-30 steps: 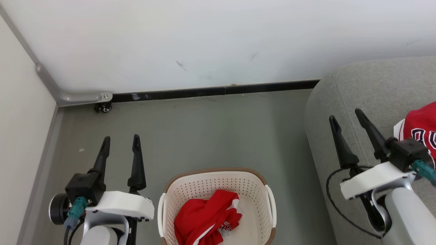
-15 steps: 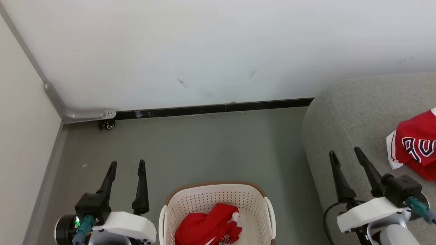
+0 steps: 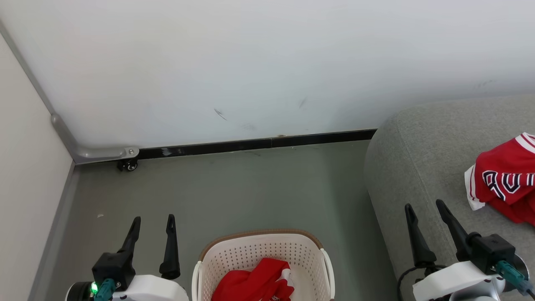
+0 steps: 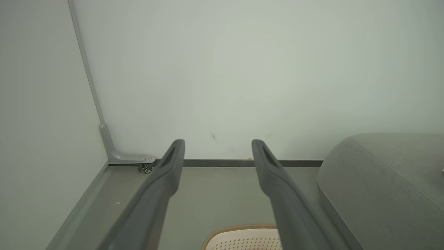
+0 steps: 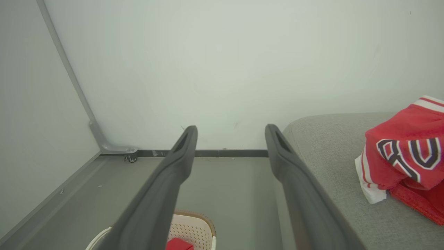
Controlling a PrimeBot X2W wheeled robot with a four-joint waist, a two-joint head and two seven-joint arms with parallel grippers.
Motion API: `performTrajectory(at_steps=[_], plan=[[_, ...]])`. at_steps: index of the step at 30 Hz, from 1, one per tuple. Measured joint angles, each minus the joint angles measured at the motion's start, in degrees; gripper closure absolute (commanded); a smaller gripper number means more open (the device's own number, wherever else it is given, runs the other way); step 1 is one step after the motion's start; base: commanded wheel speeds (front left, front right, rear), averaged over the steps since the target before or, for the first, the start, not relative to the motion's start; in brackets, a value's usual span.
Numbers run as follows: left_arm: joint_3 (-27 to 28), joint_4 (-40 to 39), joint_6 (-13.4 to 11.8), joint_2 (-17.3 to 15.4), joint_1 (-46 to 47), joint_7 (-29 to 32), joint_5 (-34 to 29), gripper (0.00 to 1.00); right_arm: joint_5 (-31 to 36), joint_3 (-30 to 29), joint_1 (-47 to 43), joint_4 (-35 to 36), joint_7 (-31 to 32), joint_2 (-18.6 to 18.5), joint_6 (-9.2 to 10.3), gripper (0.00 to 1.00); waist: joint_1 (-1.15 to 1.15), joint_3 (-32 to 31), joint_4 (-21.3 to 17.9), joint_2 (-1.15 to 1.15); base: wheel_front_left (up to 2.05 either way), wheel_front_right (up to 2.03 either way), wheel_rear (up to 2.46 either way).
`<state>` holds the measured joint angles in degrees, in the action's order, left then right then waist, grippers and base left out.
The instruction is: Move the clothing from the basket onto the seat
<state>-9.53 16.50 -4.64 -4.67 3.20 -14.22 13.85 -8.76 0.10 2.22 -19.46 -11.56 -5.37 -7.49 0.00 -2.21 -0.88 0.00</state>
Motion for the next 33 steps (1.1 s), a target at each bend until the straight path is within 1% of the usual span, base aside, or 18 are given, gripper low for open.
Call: performTrajectory(at_steps=[11, 25, 33], plan=[[0.80, -0.23, -0.41, 0.01, -0.64, 0.00, -0.51, 0.00, 2.23, -1.09, -2.42, 3.49, 1.27, 1.58, 0.00, 0.00, 0.00, 0.39, -0.15, 0.00, 0.00, 0.00, 0.00], [0.40, -0.42, -0.38, -0.23, -0.64, 0.00, -1.72, 0.00, 2.76, -1.93, -3.86, 7.22, 3.08, 2.05, 0.00, 0.00, 0.00, 1.35, -0.56, 0.00, 0.00, 0.00, 0.00], [-1.38, 0.73, 0.77, -0.59, -0.42, 0.00, -2.57, 0.00, 3.27, -3.53, -4.56, 9.55, 3.79, 2.29, 0.00, 0.00, 0.00, 2.53, -1.08, 0.00, 0.00, 0.00, 0.00]])
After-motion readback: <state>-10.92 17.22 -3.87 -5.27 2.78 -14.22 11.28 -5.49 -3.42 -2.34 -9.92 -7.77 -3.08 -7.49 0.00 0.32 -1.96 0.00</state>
